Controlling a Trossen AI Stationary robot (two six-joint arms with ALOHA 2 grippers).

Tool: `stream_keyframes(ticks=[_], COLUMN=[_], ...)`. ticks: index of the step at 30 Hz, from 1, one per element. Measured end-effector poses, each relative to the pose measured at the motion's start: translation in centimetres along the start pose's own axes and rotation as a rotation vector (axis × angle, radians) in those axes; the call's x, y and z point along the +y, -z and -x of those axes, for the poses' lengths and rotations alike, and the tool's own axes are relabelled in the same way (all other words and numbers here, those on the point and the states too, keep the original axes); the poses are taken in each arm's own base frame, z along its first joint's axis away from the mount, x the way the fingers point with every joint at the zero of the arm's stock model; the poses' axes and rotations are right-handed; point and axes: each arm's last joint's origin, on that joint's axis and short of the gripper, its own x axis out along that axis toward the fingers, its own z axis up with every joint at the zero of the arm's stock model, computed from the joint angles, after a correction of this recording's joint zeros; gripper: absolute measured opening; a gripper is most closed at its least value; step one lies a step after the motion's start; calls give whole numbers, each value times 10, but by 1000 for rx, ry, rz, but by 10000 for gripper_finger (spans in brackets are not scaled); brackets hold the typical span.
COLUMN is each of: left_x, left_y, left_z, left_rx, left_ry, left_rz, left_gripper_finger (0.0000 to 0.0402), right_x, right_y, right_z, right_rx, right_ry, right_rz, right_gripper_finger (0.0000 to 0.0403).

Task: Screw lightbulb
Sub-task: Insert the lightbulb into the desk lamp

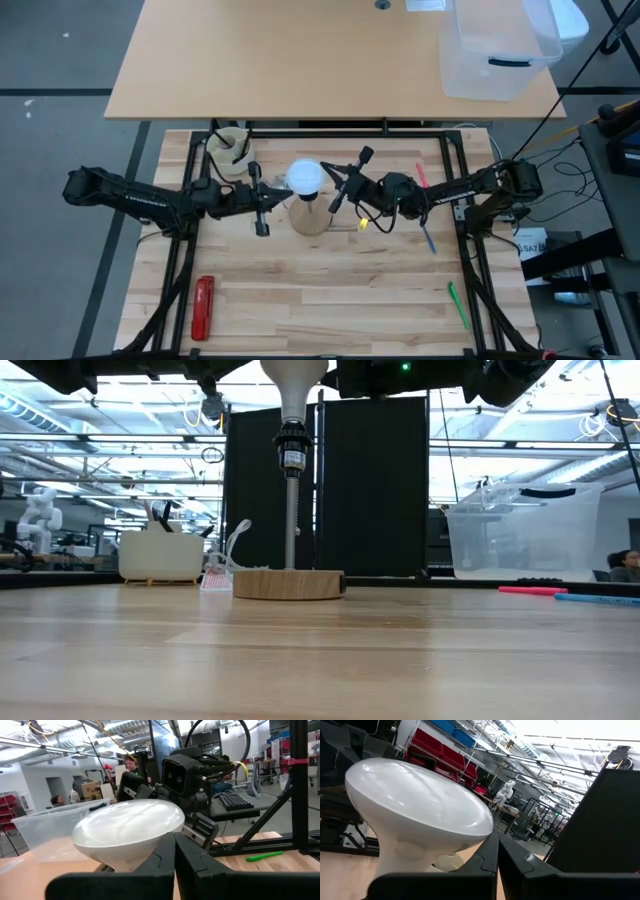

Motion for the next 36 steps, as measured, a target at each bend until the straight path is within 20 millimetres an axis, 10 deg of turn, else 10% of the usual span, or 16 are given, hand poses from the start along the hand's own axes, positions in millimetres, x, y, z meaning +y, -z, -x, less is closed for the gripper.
stream_keyframes(ticks=[36], left_x=[4], left_y=[-3], left_z=[6], left_rx=[27], left_ry=[-52], left_rz=[-1], left_gripper_finger=[0], right_x=[13], right_y=[-7], right_z=[9], right_rx=[27], right_ry=[7], right_rz=[-8], right_gripper_finger=[0])
